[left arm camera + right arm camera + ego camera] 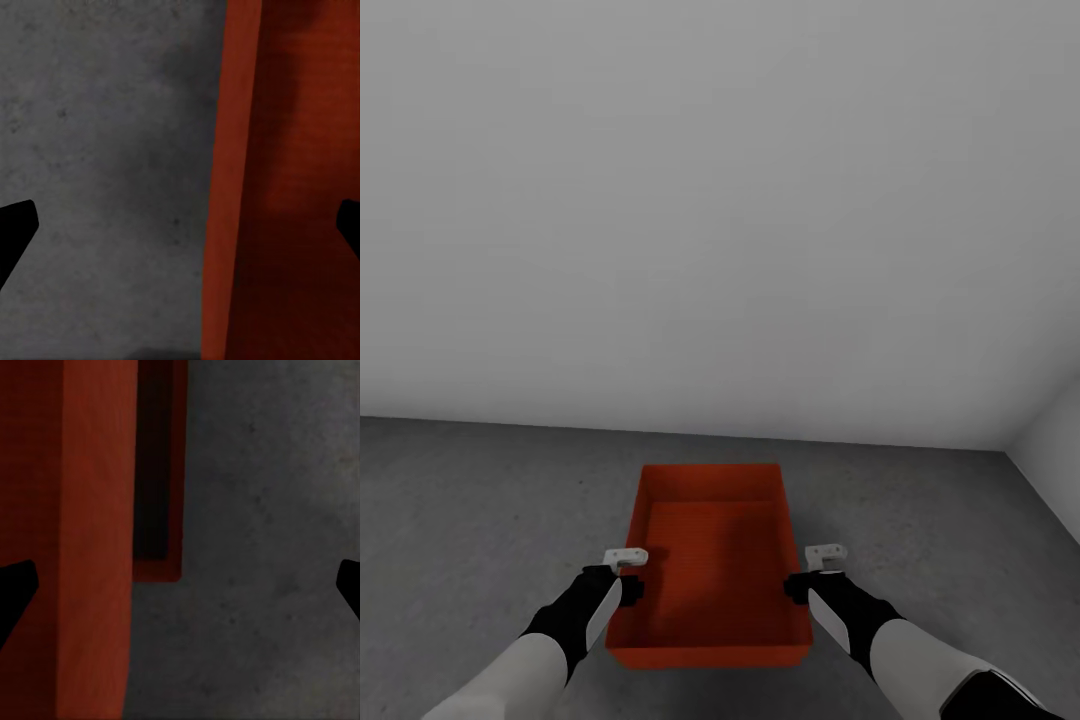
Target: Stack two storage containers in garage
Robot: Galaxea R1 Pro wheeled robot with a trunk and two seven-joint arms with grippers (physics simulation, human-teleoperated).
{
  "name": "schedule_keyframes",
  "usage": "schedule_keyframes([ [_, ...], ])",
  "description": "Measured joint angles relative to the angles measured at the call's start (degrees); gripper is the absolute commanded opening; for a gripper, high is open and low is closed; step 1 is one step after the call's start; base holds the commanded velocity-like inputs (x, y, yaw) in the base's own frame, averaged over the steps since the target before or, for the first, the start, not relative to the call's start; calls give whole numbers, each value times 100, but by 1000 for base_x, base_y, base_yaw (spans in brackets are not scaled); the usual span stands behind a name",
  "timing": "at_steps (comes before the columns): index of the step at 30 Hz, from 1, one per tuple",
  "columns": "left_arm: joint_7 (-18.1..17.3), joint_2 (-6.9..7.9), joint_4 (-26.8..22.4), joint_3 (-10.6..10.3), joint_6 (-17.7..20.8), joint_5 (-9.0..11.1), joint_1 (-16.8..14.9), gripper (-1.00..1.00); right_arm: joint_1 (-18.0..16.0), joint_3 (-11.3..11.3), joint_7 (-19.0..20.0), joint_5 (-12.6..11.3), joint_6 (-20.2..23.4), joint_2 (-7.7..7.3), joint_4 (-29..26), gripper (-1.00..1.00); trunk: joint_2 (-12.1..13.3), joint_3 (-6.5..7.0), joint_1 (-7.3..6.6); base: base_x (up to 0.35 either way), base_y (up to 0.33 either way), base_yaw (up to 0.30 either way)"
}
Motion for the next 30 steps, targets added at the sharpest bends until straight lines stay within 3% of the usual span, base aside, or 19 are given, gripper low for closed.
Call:
schedule_keyframes([
  [6, 0, -1, 0, 0, -1, 0, 0, 100, 0, 0, -2, 0, 0, -1, 0, 100, 0, 0, 0, 0, 0, 0],
  [30, 0, 3, 8, 0, 34, -1, 0, 100, 0, 0, -2, 0, 0, -9, 0, 100, 961, 430, -527, 0, 0, 0],
])
